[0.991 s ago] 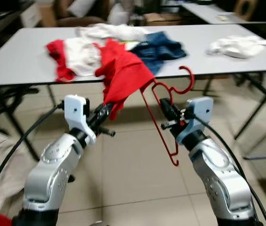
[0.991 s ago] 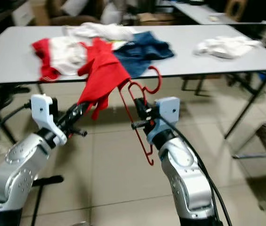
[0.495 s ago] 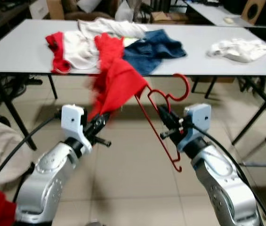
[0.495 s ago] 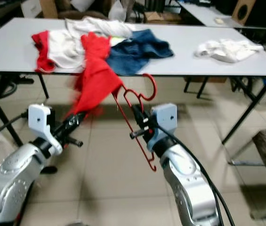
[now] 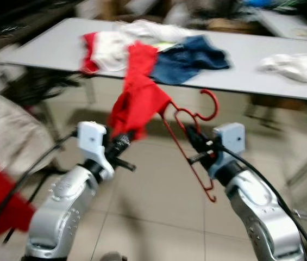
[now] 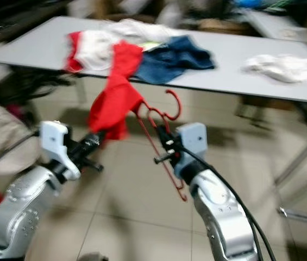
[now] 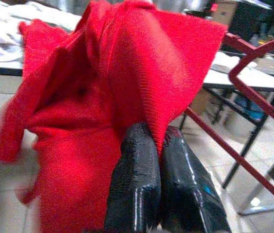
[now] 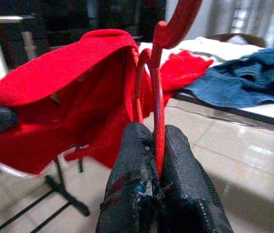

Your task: Hang hanger

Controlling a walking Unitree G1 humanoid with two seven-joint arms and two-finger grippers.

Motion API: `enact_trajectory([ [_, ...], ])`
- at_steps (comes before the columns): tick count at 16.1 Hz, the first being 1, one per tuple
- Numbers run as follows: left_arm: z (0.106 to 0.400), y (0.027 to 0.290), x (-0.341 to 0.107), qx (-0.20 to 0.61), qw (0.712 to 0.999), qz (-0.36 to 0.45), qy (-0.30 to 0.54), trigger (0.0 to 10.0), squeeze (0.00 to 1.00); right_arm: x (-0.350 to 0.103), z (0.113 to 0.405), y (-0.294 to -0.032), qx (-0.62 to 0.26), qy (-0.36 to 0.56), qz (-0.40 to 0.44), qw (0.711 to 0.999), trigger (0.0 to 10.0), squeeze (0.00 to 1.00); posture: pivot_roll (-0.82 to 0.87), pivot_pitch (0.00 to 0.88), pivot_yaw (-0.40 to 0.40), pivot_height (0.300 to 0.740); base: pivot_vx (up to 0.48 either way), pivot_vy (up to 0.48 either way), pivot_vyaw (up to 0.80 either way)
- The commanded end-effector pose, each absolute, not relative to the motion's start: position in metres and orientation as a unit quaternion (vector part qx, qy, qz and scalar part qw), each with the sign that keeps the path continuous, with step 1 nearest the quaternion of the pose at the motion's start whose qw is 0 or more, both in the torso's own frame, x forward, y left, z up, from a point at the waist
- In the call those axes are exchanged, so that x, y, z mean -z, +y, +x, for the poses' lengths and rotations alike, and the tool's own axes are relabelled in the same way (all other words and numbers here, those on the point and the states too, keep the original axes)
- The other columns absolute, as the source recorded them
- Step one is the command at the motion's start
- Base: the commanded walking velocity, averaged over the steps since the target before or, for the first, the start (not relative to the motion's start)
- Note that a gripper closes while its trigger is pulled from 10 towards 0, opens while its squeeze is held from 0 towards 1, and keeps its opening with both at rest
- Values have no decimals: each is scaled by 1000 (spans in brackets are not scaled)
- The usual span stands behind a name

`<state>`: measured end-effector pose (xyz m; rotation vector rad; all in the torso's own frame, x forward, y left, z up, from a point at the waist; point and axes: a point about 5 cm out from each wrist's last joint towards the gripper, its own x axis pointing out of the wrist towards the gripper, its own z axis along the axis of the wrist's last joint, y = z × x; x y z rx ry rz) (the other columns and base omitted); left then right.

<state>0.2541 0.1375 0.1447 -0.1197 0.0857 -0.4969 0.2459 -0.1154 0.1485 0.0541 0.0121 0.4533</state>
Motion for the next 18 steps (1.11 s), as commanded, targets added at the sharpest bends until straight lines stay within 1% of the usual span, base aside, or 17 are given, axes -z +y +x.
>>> enact_trajectory([
  [1, 256, 142, -146, 239, 969, -49, 42, 10000, 0, -156, 248, -115, -221, -12, 34, 975, 10000, 0, -72, 0, 1, 740, 0, -337, 800],
  [2, 258, 142, -144, 236, 968, -58, 54, 10000, 0, -155, 248, -116, -217, -11, 35, 975, 10000, 0, -73, 0, 7, 740, 0, 0, 800],
  [5, 259, 142, -147, 243, 968, -42, 51, 10000, 0, -154, 247, -119, -203, -7, 41, 978, 10000, 0, -73, 0, 11, 740, 0, 0, 800],
  [8, 255, 143, -141, 244, 967, -32, 65, 10000, 0, -149, 245, -121, -200, 4, 43, 979, 10000, 0, -66, 0, 3, 740, 0, 0, 800],
  [12, 258, 148, -139, 235, 969, -24, 73, 10000, 0, -148, 250, -117, -207, 6, 43, 977, 10000, 0, -60, 0, -9, 740, 0, 0, 800],
  [13, 259, 149, -138, 234, 969, -23, 73, 10000, 0, -148, 251, -117, -210, 6, 37, 977, 10000, 0, -61, 0, -11, 740, 0, 0, 613],
  [15, 260, 149, -138, 229, 970, -26, 73, 10000, 0, -146, 253, -118, -214, 9, 27, 976, 10000, 0, -61, 0, -14, 740, 0, 0, 0],
  [18, 259, 149, -137, 218, 973, -34, 72, 10000, 0, -143, 254, -116, -234, 20, -2, 972, 10000, 0, -53, 0, -25, 740, 0, 0, 800],
])
